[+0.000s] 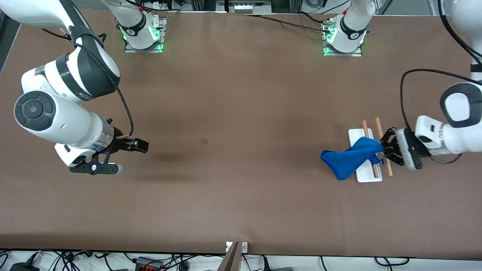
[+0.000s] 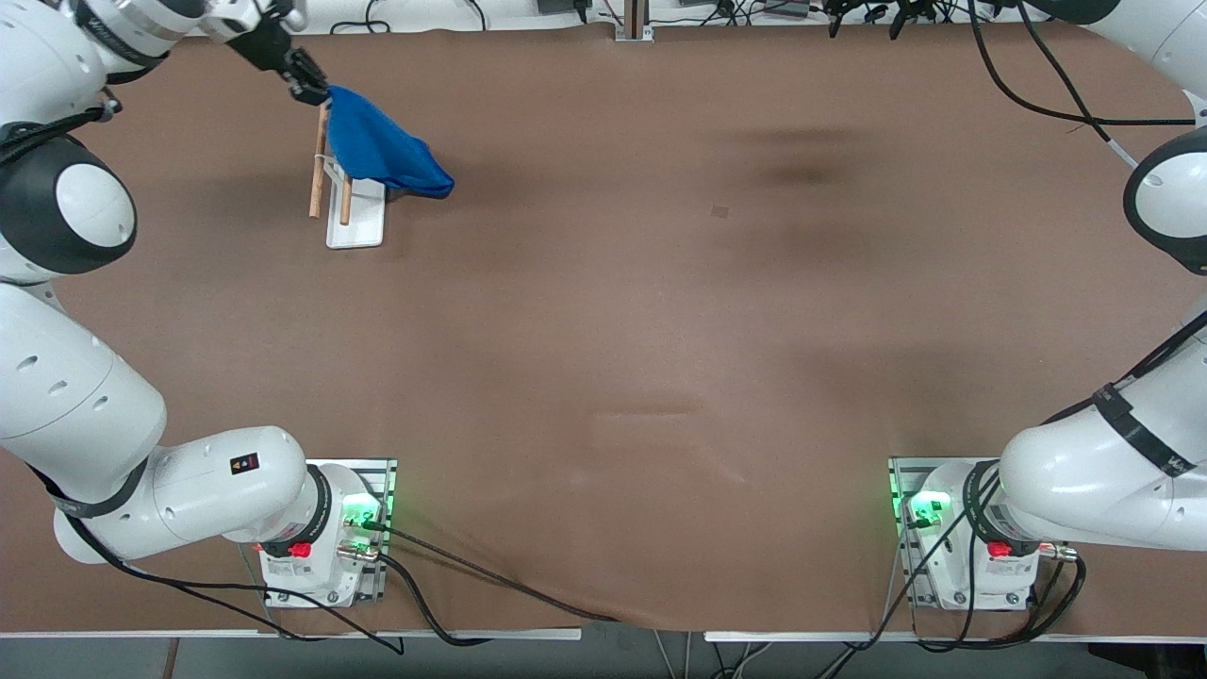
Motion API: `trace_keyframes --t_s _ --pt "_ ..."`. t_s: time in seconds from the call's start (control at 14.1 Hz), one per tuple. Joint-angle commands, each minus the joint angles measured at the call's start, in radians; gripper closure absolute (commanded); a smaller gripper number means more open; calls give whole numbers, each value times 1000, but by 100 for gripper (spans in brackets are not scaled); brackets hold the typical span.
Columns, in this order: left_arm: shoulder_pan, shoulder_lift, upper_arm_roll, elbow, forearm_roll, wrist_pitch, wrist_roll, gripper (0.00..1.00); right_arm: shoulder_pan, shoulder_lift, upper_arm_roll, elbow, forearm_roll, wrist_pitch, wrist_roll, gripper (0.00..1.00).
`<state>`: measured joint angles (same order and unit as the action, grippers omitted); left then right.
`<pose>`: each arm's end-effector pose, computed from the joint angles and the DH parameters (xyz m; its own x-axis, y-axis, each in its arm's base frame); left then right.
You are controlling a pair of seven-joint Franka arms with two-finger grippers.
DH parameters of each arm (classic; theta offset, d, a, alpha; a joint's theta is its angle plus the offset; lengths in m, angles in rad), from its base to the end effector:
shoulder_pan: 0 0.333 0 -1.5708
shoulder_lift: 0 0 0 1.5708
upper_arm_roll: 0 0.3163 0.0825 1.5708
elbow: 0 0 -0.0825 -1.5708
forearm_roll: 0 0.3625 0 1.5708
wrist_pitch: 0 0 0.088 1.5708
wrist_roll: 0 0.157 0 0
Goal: Pass towel and hang on rack
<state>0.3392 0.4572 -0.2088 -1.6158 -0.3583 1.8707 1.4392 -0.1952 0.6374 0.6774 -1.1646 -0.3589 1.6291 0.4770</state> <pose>0.6292 0.0509 0.3231 0.4224 -0.8313 0.3613 -0.9010 -0.3417 0.2673 0.6657 0.1635 0.4245 0.9968 -0.0565 -0.0565 -0.0566 -0.9984 0.0004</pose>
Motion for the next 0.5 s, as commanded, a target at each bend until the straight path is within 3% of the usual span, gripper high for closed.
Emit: trace_keyframes --t_s 0.0,0.14,0.35,0.43 --pt "47 25 -9 45 67 -41 -17 99 0 -79 -86 -21 0 -26 -20 0" --pt "60 23 23 44 84 -67 -72 99 90 -126 -271 -21 87 -15 -137 0" --pt "99 25 25 44 110 -90 -76 99 245 -188 -618 -30 288 -24 -331 0" --pt "109 25 25 44 120 -94 -76 99 272 -212 -678 -50 296 -21 -380 0"
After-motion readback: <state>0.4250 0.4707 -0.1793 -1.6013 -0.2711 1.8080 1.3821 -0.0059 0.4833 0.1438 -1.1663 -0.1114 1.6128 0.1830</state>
